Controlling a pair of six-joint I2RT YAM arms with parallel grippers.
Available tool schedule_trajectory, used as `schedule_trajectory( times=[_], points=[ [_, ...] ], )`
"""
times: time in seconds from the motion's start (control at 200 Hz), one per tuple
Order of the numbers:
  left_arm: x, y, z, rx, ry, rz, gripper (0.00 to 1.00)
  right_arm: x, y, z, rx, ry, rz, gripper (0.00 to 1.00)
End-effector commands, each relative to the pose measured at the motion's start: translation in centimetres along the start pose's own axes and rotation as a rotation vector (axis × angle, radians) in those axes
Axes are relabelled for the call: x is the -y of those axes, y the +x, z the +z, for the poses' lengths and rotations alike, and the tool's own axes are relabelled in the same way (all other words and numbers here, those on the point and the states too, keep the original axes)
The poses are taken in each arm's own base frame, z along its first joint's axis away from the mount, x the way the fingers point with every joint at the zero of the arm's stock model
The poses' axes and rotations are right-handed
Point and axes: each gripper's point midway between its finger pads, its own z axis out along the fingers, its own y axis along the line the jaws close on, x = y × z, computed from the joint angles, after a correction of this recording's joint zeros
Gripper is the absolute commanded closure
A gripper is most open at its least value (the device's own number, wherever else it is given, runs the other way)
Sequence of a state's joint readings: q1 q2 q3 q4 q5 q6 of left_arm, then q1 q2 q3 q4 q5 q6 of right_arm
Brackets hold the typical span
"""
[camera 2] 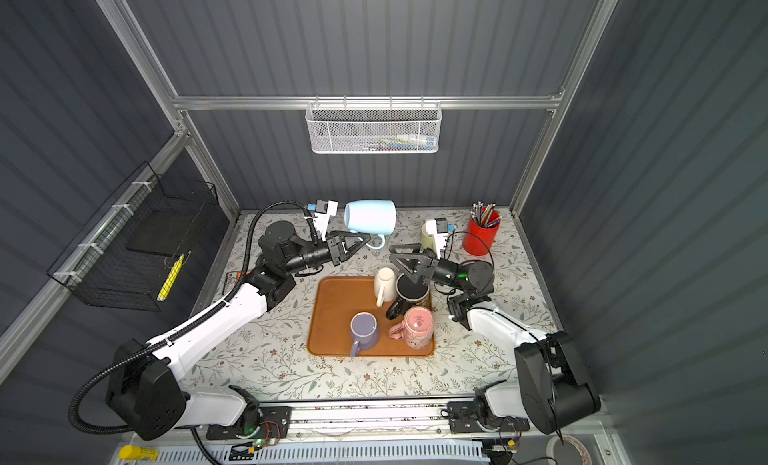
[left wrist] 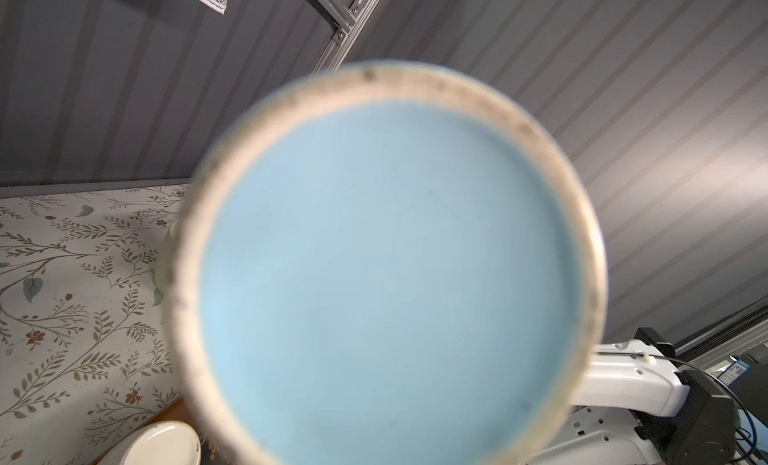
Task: Turn the mug right side up
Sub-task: 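Hold the light blue mug sideways while the right gripper moves to grasp its base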
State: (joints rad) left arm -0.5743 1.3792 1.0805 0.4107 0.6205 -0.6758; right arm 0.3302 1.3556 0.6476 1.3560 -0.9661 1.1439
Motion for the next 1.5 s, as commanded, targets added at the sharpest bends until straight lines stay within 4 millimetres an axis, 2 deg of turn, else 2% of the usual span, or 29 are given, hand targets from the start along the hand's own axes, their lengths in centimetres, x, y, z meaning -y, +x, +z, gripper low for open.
schedule_trajectory(
  times=[0.0,0.135,0.455,0.675,0.886,1.056,1.266,1.491],
  points=[
    [3.9,-3.9,-0.2,0.096,0.122,0.107,1.0,-0.4,-0.9,0.8,0.009,-0.022,-0.015,0.25],
    [4.1,-4.1,-0.2,0.107,0.138,0.108,1.0,-0.2,-1.5,1.6,0.006,-0.031,-0.011,0.28],
    [4.6,-4.5,-0.1,0.114,0.159,0.118,1.0,0.4,-2.1,2.5,0.004,-0.029,-0.019,0.27],
    [4.9,-4.9,-0.5,0.118,0.143,0.148,1.0,0.5,-1.8,1.9,0.0,0.004,-0.042,0.22],
    [5.4,-5.0,-0.9,0.121,0.148,0.155,1.0,1.1,-1.9,0.6,0.012,0.038,-0.039,0.23],
    [5.7,-5.2,-0.9,0.12,0.16,0.154,1.0,1.6,-1.7,0.6,0.007,0.055,-0.034,0.25],
    [5.7,-5.1,-0.6,0.119,0.192,0.13,1.0,1.6,-1.8,1.7,-0.011,0.023,-0.025,0.29],
    [5.4,-4.9,-0.3,0.121,0.205,0.109,1.0,1.1,-3.0,2.8,0.01,-0.022,-0.028,0.33]
  ],
)
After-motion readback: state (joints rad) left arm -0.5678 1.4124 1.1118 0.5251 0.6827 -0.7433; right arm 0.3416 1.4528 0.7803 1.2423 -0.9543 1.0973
